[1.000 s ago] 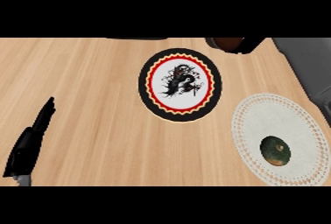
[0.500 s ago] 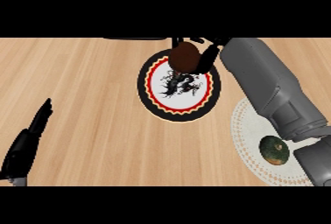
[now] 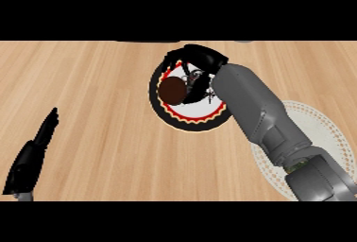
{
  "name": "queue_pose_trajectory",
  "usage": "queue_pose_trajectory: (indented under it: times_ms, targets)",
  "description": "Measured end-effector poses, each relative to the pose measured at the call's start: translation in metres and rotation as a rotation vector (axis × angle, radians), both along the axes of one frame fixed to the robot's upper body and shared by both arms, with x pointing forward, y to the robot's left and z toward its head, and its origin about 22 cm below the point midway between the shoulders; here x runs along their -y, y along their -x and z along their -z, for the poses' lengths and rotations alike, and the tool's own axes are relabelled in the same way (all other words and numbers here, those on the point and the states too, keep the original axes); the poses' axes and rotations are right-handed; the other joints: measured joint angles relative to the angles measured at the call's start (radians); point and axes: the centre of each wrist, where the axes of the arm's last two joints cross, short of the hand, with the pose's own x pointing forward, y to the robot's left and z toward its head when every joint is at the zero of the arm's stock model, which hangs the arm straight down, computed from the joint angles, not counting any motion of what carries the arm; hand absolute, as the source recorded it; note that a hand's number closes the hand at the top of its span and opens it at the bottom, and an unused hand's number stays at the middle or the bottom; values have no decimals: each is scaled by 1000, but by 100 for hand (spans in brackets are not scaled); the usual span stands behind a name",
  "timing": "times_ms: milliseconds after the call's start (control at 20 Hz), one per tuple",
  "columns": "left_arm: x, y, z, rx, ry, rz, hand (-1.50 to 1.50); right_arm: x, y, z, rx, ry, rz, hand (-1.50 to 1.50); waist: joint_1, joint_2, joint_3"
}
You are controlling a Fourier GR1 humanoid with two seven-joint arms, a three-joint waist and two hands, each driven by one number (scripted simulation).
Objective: Pick the cupcake from the placemat and place it in the plate
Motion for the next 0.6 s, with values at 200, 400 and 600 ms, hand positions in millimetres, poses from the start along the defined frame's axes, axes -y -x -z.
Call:
queue_pose_trajectory:
  times_ms: [200, 400, 600]
  targets:
    - [8, -5, 3, -1, 2, 6, 0, -5, 4, 10, -36, -7, 33, -150, -2, 1, 0]
    - [6, -3, 2, -2, 0, 6, 0, -2, 3, 7, -69, -127, 61, -150, -2, 0, 0]
    - [0, -5, -4, -1, -4, 0, 0, 11, -2, 1, -102, -283, 149, -150, -2, 1, 1]
